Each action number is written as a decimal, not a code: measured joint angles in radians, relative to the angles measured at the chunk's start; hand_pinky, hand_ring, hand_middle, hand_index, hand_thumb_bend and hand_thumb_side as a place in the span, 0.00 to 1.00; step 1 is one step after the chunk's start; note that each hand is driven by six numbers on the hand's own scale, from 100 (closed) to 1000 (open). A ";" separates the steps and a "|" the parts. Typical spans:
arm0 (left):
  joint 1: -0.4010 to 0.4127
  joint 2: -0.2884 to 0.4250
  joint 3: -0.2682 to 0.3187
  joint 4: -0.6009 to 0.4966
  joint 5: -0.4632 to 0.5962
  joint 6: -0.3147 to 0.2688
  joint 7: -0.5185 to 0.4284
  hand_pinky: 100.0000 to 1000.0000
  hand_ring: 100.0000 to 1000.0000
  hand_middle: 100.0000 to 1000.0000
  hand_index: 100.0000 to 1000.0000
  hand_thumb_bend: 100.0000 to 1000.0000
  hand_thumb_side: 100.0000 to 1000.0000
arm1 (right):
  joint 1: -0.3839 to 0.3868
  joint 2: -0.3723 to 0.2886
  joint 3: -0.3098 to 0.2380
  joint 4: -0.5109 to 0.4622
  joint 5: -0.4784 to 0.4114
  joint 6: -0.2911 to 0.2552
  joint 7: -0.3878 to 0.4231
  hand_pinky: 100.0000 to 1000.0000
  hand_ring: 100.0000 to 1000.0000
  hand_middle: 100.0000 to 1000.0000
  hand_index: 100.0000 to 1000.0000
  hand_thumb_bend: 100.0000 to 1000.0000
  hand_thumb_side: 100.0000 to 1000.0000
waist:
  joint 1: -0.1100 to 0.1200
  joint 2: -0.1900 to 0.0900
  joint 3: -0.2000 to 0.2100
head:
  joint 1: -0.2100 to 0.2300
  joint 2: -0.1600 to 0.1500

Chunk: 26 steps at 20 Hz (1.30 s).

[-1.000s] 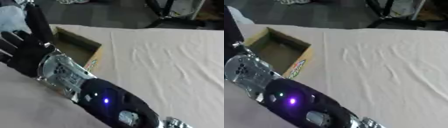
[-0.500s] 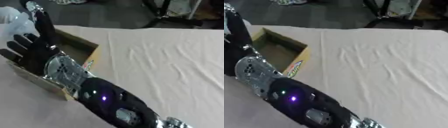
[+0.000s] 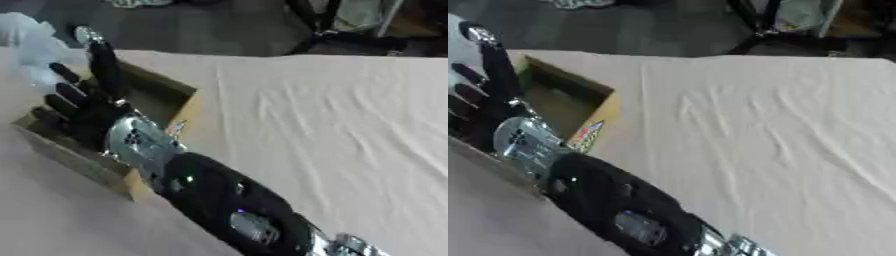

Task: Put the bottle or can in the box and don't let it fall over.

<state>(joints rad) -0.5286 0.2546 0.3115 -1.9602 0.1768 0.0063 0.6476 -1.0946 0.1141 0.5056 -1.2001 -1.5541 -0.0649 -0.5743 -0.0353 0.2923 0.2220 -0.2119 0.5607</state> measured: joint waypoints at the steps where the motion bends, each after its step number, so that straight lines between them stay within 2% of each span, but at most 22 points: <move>1: 0.000 0.000 0.000 0.000 0.000 0.000 0.000 0.92 0.83 0.98 0.85 0.21 0.84 | 0.007 0.004 0.000 0.019 -0.001 -0.001 0.006 0.00 0.00 0.00 0.84 0.24 0.46 | 0.000 0.000 0.000 | 0.000 0.000; 7: 0.003 0.002 0.000 0.000 -0.002 0.003 -0.004 0.92 0.83 0.98 0.85 0.21 0.84 | 0.042 0.013 -0.015 0.084 -0.008 -0.025 0.026 0.00 0.00 0.00 0.84 0.25 0.43 | -0.001 0.000 -0.018 | 0.012 0.000; 12: 0.028 0.026 -0.001 0.000 -0.008 0.005 -0.005 0.93 0.83 0.99 0.85 0.20 0.84 | 0.054 -0.024 -0.036 0.052 -0.013 -0.059 0.002 0.00 0.00 0.00 0.83 0.27 0.45 | -0.012 -0.016 -0.050 | 0.040 0.010; 17: 0.052 0.047 -0.003 0.000 -0.020 0.010 -0.010 0.93 0.83 0.99 0.85 0.20 0.83 | 0.022 -0.113 -0.080 -0.090 -0.014 -0.091 -0.041 0.00 0.00 0.00 0.83 0.30 0.47 | -0.012 -0.031 -0.072 | 0.069 0.022; 20: 0.065 0.054 -0.005 0.000 -0.023 0.011 -0.011 0.93 0.83 0.99 0.85 0.19 0.84 | 0.003 -0.194 -0.118 -0.220 0.025 -0.092 -0.076 0.00 0.00 0.00 0.83 0.37 0.45 | -0.012 -0.039 -0.088 | 0.080 0.027; 23: 0.078 0.062 -0.005 0.000 -0.030 0.013 -0.011 0.93 0.83 0.99 0.85 0.19 0.84 | 0.007 -0.299 -0.164 -0.353 0.127 -0.064 -0.114 0.00 0.00 0.00 0.84 0.44 0.44 | -0.012 -0.045 -0.107 | 0.095 0.030; 24: 0.082 0.066 -0.005 0.000 -0.031 0.013 -0.011 0.93 0.83 0.99 0.85 0.19 0.84 | 0.017 -0.337 -0.183 -0.397 0.177 -0.050 -0.127 0.00 0.00 0.00 0.84 0.50 0.43 | -0.012 -0.046 -0.112 | 0.100 0.032; 25: 0.087 0.071 -0.005 0.000 -0.032 0.014 -0.011 0.93 0.83 0.99 0.85 0.18 0.84 | 0.032 -0.375 -0.204 -0.436 0.238 -0.033 -0.141 0.00 0.00 0.00 0.85 0.53 0.43 | -0.012 -0.047 -0.119 | 0.106 0.033; 26: 0.091 0.074 -0.005 0.000 -0.033 0.015 -0.010 0.93 0.83 0.99 0.85 0.18 0.84 | 0.050 -0.413 -0.226 -0.471 0.309 -0.013 -0.153 0.00 0.00 0.00 0.86 0.59 0.50 | -0.011 -0.049 -0.126 | 0.112 0.035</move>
<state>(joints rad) -0.4377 0.3283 0.3062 -1.9598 0.1436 0.0212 0.6376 -1.0443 -0.2991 0.2800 -1.6715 -1.2454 -0.0780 -0.7277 -0.0461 0.2429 0.0961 -0.0998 0.5954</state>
